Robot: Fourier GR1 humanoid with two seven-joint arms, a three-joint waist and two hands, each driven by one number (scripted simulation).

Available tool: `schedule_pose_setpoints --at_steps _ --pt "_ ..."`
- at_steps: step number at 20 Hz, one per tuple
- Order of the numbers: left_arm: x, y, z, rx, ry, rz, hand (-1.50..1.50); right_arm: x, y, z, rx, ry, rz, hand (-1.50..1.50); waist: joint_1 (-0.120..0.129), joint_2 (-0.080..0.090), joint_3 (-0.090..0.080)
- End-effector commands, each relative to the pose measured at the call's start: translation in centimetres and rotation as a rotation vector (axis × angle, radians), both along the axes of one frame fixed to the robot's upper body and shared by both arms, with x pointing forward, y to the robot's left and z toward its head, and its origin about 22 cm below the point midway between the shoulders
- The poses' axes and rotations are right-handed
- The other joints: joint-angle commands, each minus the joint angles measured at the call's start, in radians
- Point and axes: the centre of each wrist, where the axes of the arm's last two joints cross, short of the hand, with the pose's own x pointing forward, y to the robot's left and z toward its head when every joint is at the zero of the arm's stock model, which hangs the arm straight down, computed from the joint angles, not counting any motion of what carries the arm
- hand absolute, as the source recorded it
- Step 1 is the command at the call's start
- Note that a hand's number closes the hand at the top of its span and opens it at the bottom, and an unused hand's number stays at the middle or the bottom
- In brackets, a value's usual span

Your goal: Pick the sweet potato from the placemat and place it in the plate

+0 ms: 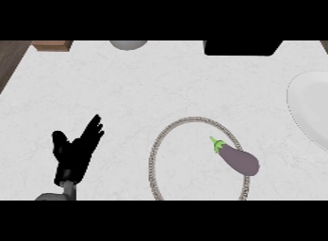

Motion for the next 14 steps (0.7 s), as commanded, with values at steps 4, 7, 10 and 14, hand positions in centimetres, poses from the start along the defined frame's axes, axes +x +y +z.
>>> schedule_pose_setpoints --at_steps 4,7,10,14 --pt "-0.4 -0.1 -0.1 -0.001 0.004 -0.004 0.0 -1.3 -1.5 1.1 -0.066 -0.201 0.118 -1.5 -0.005 -0.002 0.002" --pt "-0.5 -1.2 0.4 -0.012 0.004 -0.019 0.0 -1.3 -1.4 1.4 -0.095 -0.325 0.069 -1.5 0.003 -0.001 0.002" --pt "-0.5 0.1 0.1 -0.012 0.004 0.011 0.0 -3.1 -2.1 0.2 -0.077 -0.419 0.049 -1.5 -0.008 -0.005 -0.002" --pt "-0.3 0.4 1.4 0.007 0.013 0.019 0.0 -6.1 -2.5 -2.3 -0.027 -0.521 0.091 -1.5 -0.018 -0.01 -0.004"
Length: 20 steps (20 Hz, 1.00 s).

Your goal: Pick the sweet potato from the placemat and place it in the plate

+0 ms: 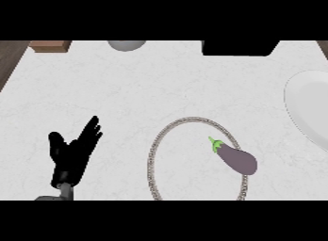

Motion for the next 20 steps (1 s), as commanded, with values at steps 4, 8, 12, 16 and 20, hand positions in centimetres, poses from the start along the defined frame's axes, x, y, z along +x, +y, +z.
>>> schedule_pose_setpoints --at_steps 4,8,12,16,20 --pt "-1.5 0.1 0.3 0.019 0.005 0.001 0.0 -5.7 -1.3 -2.8 0.052 -0.162 0.159 -1.5 -0.019 -0.011 -0.006" --pt "-0.1 1.3 0.6 0.01 0.002 0.021 0.0 -6.0 1.2 -3.8 0.094 -0.125 0.255 -1.5 -0.017 -0.01 -0.007" --pt "-1.3 1.1 -0.9 0.006 -0.005 0.03 0.0 -10.0 2.6 -4.3 0.097 -0.103 0.313 -1.5 -0.021 -0.011 -0.008" --pt "0.3 0.8 -0.3 0.021 -0.003 0.017 0.0 -11.8 6.2 -6.9 0.077 -0.033 0.311 -1.5 -0.018 -0.009 -0.007" --pt "0.0 1.7 -0.3 0.029 0.009 0.02 0.0 -14.8 7.2 -6.2 0.107 0.017 0.317 -1.5 -0.018 -0.009 -0.007"
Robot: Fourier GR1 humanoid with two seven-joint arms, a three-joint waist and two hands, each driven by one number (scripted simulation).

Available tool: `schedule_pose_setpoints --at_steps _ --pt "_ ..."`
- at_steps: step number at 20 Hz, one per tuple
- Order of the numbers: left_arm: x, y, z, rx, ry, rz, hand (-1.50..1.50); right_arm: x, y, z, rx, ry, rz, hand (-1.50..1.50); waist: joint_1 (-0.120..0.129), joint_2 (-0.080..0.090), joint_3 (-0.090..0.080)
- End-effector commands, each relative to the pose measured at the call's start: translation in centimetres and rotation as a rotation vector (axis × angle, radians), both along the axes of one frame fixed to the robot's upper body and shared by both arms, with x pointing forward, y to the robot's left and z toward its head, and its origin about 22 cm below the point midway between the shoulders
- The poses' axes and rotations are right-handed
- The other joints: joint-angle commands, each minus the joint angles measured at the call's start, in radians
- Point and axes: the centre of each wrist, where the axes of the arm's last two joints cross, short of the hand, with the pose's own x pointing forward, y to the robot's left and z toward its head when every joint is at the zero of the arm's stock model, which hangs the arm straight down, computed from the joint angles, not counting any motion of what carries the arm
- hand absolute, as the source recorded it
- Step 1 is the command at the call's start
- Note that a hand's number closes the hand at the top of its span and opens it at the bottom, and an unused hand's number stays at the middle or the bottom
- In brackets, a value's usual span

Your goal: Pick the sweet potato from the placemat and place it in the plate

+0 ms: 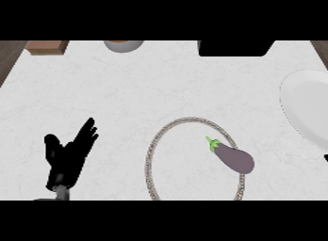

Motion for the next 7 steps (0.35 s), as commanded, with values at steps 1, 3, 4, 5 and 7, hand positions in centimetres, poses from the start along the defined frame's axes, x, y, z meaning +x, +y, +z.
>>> schedule_pose_setpoints --at_steps 1,3,4,5,7 --pt "-0.2 -0.9 0.4 -0.009 0.012 0.009 0.0 -1.4 2.9 0.1 0.021 0.055 0.0 -1.5 0.003 0.001 0.0" --pt "-1.3 -1.2 0.2 0.001 0.002 -0.005 0.0 -2.0 3.6 0.3 0.012 0.055 -0.006 -1.5 0.004 0.001 0.0" --pt "-1.1 1.4 -0.4 0.003 0.02 -0.002 0.0 -1.4 3.6 1.1 0.024 0.043 -0.005 -1.5 0.004 0.001 0.0" --pt "1.0 -1.1 -0.4 0.004 -0.004 -0.001 0.0 -3.4 3.7 -0.3 -0.008 0.053 -0.013 -1.5 0.001 0.001 0.0" --pt "0.2 -0.4 -0.4 -0.007 0.002 -0.001 0.0 -3.3 4.4 -1.2 0.015 0.071 -0.007 -1.5 0.003 0.001 0.001"
